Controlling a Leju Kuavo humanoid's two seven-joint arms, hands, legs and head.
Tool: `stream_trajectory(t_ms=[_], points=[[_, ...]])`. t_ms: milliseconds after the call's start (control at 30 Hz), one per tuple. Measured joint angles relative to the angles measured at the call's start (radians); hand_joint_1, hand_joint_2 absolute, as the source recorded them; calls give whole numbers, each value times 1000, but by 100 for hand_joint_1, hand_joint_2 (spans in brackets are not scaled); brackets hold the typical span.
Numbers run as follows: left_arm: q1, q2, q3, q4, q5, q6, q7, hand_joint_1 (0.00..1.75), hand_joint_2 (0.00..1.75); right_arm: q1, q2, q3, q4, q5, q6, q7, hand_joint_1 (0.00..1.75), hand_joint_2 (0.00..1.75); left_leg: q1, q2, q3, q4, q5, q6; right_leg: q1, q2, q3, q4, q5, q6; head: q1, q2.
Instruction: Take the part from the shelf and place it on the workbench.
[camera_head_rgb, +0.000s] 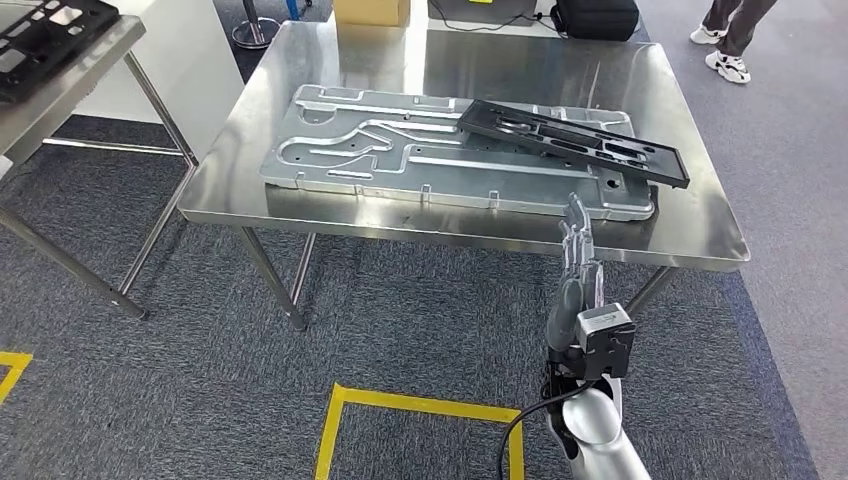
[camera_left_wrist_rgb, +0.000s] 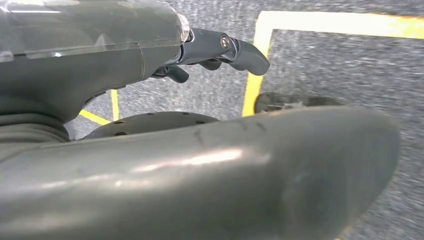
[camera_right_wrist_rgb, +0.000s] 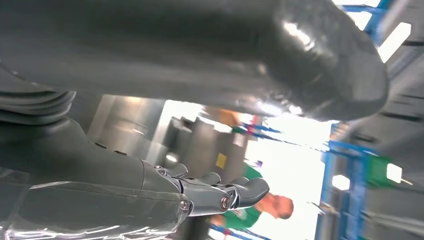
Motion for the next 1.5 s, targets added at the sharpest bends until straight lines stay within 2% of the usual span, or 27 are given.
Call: stream_trajectory(t_ms=[33, 100, 167, 233, 300, 333, 433, 467, 500, 533, 600, 667, 733, 800, 833, 900, 967, 1000, 1033, 1067, 1133, 1200, 1233, 1300, 1367, 1467, 1500], points=[[0, 0, 0, 0, -1, 0, 0, 0, 0, 9, 3, 0, 9, -3, 9, 8, 0, 0, 0, 1, -18, 4, 11, -2, -1, 0, 25, 3, 20, 1, 0, 0], [0, 0, 0, 0, -4, 0, 1, 0, 0, 23, 13, 0, 31, -16, 27, 17, 0, 0, 1, 1, -51, 15, 30, -10, -2, 0, 125, -92, 55, -2, 0, 0], [0, 1, -1, 0, -8, -1, 0, 0, 0, 32, 24, -1, 59, -39, 51, 18, 0, 0, -2, 1, -73, 30, 44, -20, 2, 0, 235, -237, 31, -10, -1, 0], [0, 2, -2, 0, -12, -3, 0, 0, 0, 41, 30, -6, 94, -61, 71, 10, 0, 0, -4, 1, -81, 34, 61, -32, 8, 0, 272, -303, 8, -22, 0, 0], [3, 5, -2, 0, -15, -4, 0, 0, 0, 50, 34, -11, 127, -65, 73, 14, 0, 0, 1, 1, -87, 37, 60, -45, 8, -4, 259, -306, 24, -40, 2, 0], [5, 5, -2, 0, -17, -4, 0, 0, 0, 53, 38, -14, 142, -61, 66, 27, 0, 0, 3, 0, -96, 54, 34, -52, 7, -6, 249, -307, 36, -49, 1, 0], [8, 7, -3, 0, -22, -6, 2, 0, 0, 54, 53, -43, 219, -34, 35, 82, 0, 0, 8, 0, -139, 213, -120, -67, 6, -8, 203, -307, 75, -61, -1, 0], [8, 7, -4, 0, -23, -6, 3, 0, 0, 54, 56, -63, 262, -23, 25, 90, 0, 0, 8, 0, -147, 275, -149, -70, 7, -9, 185, -306, 88, -60, -1, 0], [7, 8, -5, 0, -24, -6, 4, 0, 0, 53, 57, -87, 312, -12, 17, 92, 0, 0, 9, 0, -144, 317, -151, -72, 7, -11, 168, -304, 100, -58, -1, 0], [8, 9, -6, 0, -24, -6, 5, 0, 0, 50, 57, -114, 369, -3, 11, 91, 0, 0, 9, 0, -126, 329, -130, -73, 8, -12, 152, -301, 111, -56, -1, 0], [8, 12, -8, 0, -25, -4, 6, 0, 0, 36, 57, -177, 502, 5, 0, 86, 0, 0, 10, -2, -36, 249, -78, -68, 7, -15, 125, -295, 130, -50, -1, 0], [4, 15, -11, 0, -25, 1, 6, 0, 0, 16, 52, -246, 645, 2, -9, 81, 0, 0, 7, -7, 80, 93, -91, -56, 8, -15, 109, -289, 146, -39, -1, 0], [1, 16, -12, 0, -26, 5, 7, 0, 0, -2, 43, -315, 781, -9, -10, 78, 0, 0, 0, -12, 129, 6, -122, -37, 8, -17, 104, -291, 163, -26, 0, 0], [3, 18, -13, 0, -27, 7, 11, 0, 0, -10, 28, -374, 900, -18, -10, 82, 0, 0, 0, -9, 118, -6, -108, -18, 6, -16, 99, -295, 174, -12, 0, 0], [5, 18, -13, 0, -28, 8, 12, 0, 0, -10, 21, -400, 950, -19, -11, 91, 0, 0, 1, -7, 109, -10, -95, -8, 5, -13, 92, -284, 155, -7, 1, 0], [7, 19, -13, 0, -26, 10, 13, 0, 0, -10, 10, -442, 1028, -17, -14, 125, 0, 0, 2, -1, 85, -14, -68, 6, 1, -7, 64, -207, 62, -2, 3, 0], [8, 20, -13, 0, -23, 11, 10, 0, 0, -7, 3, -475, 1093, -16, -13, 168, 0, 0, 0, 1, 52, -11, -44, 12, 0, -6, 37, -80, -27, 2, 4, 0], [9, 20, -13, 0, -21, 11, 8, 0, 0, -4, -2, -490, 1121, -19, -10, 189, 0, 0, -2, 1, 35, -8, -33, 11, 0, -6, 35, -32, -37, 4, 4, 0], [10, 20, -13, 0, -20, 11, 6, 0, 0, 1, -6, -505, 1148, -26, -6, 210, 0, 0, -2, 1, 18, -4, -24, 10, 0, -6, 47, -12, -24, 5, 4, 0], [11, 20, -13, 0, -20, 11, 3, 0, 0, 6, -10, -519, 1170, -35, 0, 230, 0, 0, -2, 1, 1, 2, -15, 7, -1, -5, 76, -28, 3, 6, 4, 0], [13, 21, -13, 0, -21, 9, 0, 0, 0, 13, -17, -547, 1205, -53, 14, 264, 0, 0, -3, 1, -30, 20, -3, 0, -1, -5, 178, -148, 36, 4, 4, 0], [13, 22, -13, 0, -22, 6, -2, 0, 0, 20, -22, -573, 1231, -64, 21, 288, 0, 0, -6, 2, -49, 36, 8, -11, 2, -4, 261, -270, 18, -5, 3, 0], [13, 23, -13, 0, -23, 6, -2, 0, 0, 24, -23, -584, 1243, -66, 23, 300, 0, 0, -7, 3, -54, 41, 15, -16, 6, -3, 277, -300, 9, -12, 3, 0], [15, 25, -13, 0, -23, 5, -3, 0, 0, 35, -24, -601, 1265, -67, 24, 327, 0, 0, -5, 4, -61, 43, 24, -29, 6, -5, 266, -307, 18, -29, 4, 0], [20, 27, -13, 0, -25, 4, -3, 0, 0, 44, -25, -614, 1282, -69, 24, 354, 0, 0, -1, 2, -80, 81, -27, -40, 3, -9, 245, -307, 40, -48, 4, 0], [24, 28, -13, 0, -29, -1, -3, 0, 0, 55, -25, -631, 1298, -72, 25, 378, 0, 0, 4, 1, -122, 251, -175, -51, 5, -11, 200, -306, 75, -60, 2, 0], [25, 29, -13, 0, -30, -2, -3, 0, 0, 58, -25, -634, 1302, -72, 25, 381, 0, 44, 6, 1, -123, 302, -195, -52, 7, -11, 183, -305, 87, -60, 2, 0]])
